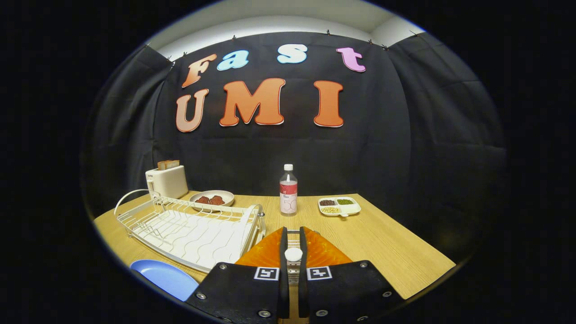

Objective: Take the plate from the dish rack, then take the spoon from the basket and place it into the plate.

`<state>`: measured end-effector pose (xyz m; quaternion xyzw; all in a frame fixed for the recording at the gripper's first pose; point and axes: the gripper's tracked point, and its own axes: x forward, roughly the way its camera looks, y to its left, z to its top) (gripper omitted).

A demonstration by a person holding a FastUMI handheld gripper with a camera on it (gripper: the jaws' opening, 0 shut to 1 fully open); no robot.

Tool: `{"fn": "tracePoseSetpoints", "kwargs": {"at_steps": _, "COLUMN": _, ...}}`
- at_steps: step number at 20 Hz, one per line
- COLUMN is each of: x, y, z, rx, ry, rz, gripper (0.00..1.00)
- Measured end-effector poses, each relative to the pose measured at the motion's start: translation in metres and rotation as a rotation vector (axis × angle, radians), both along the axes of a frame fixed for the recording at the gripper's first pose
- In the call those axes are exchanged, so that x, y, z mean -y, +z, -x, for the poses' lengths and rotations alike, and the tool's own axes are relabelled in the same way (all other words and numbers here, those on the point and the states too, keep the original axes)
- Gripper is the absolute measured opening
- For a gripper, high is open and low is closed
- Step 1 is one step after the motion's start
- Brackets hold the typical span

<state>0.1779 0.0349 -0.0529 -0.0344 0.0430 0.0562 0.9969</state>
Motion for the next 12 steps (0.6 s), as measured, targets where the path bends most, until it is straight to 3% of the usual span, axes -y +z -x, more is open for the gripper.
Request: {"fn": "tracePoseSetpoints", "kwargs": {"at_steps": 12, "x": -0.018, "y": 0.071, "z": 0.07, "rx": 0.091, "ry": 0.04, "rz": 0.002, "gripper": 0.08}}
